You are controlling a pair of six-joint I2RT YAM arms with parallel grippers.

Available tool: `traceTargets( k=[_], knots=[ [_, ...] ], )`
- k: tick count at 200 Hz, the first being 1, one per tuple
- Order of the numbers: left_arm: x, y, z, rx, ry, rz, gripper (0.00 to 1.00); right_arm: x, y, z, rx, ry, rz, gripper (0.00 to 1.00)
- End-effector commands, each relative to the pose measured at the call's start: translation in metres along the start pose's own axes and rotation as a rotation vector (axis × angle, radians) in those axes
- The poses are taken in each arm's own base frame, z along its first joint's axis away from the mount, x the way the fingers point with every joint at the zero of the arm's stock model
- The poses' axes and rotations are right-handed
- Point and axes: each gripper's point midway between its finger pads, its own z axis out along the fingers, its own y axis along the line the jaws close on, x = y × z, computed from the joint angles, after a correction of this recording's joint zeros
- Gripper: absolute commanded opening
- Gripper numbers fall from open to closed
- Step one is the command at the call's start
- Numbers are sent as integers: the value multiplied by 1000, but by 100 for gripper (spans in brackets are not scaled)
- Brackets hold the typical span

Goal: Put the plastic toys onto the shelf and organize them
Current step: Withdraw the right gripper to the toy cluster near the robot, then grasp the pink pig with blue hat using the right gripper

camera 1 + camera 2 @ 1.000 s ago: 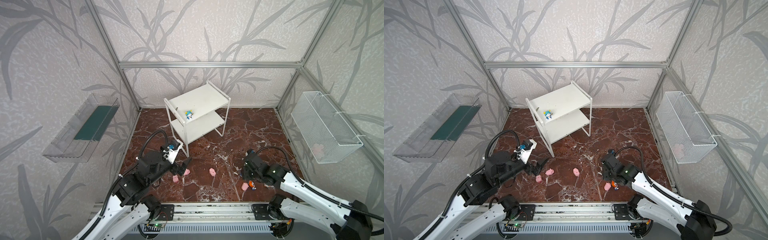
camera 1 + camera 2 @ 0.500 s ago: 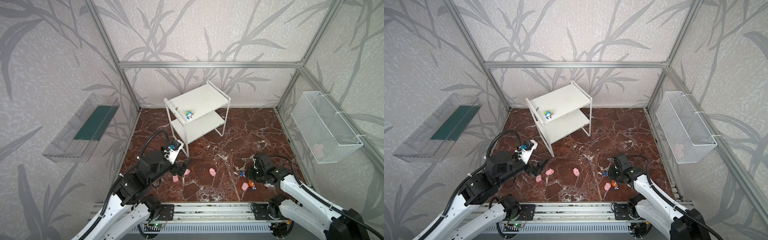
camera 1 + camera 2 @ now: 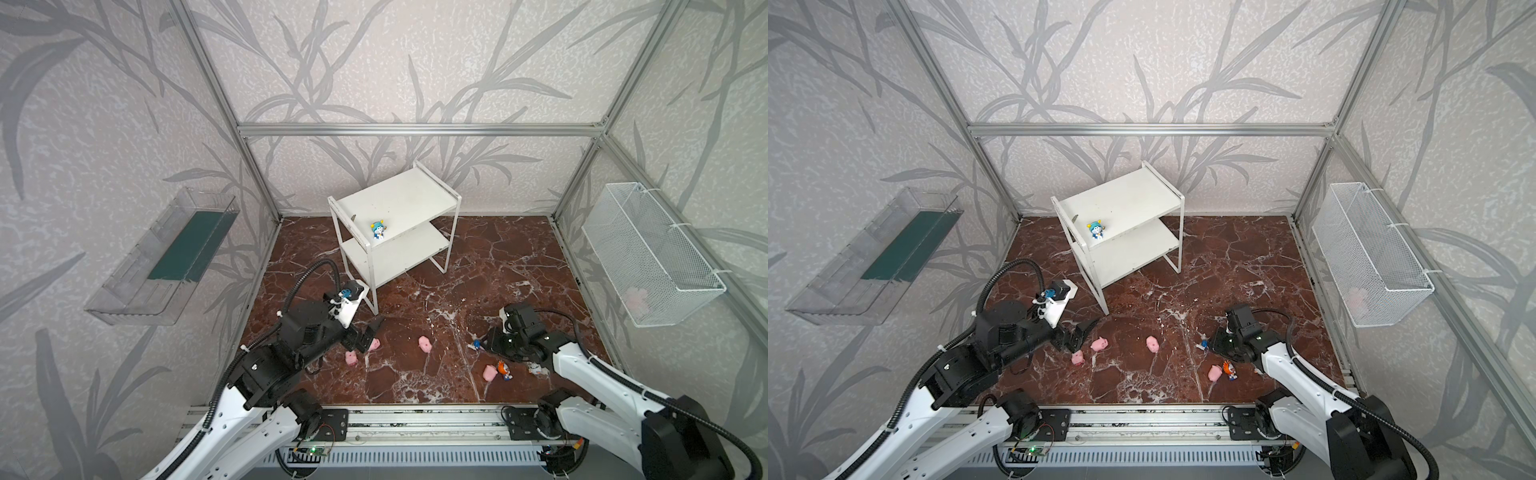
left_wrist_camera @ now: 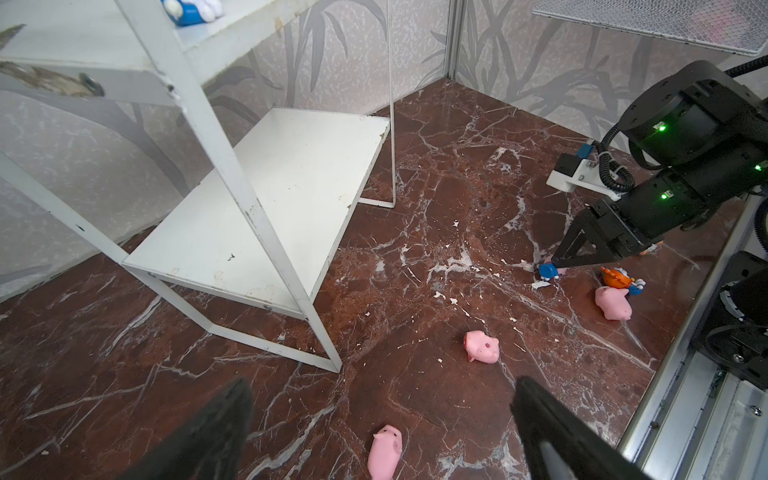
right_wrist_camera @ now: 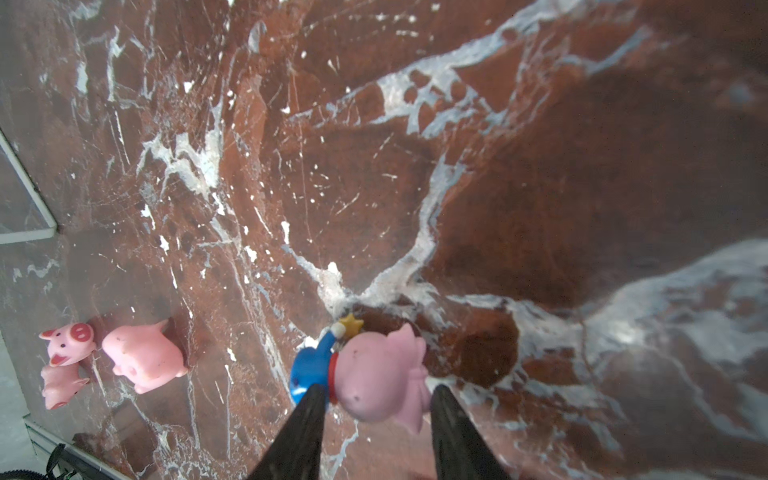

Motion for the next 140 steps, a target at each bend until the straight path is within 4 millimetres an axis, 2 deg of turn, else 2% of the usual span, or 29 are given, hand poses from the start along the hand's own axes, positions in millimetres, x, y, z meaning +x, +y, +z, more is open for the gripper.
traceTargets(
  k=[1, 42, 106, 123, 140],
  knots=[
    [4, -2, 1, 8, 16, 30, 99, -13, 23, 4, -71, 3, -59, 44],
    [5, 0, 1, -3, 16, 32, 99, -30, 51, 18, -110, 35, -166, 44],
    [6, 0, 4, -2, 25, 36, 99, -39, 76, 29, -184, 22, -209, 40],
    [6, 0, 4, -1, 26, 37, 99, -41, 76, 27, -176, 11, -221, 42],
    [7, 0, 4, -1, 27, 35, 99, -39, 67, 23, -139, 2, -213, 49]
  ],
)
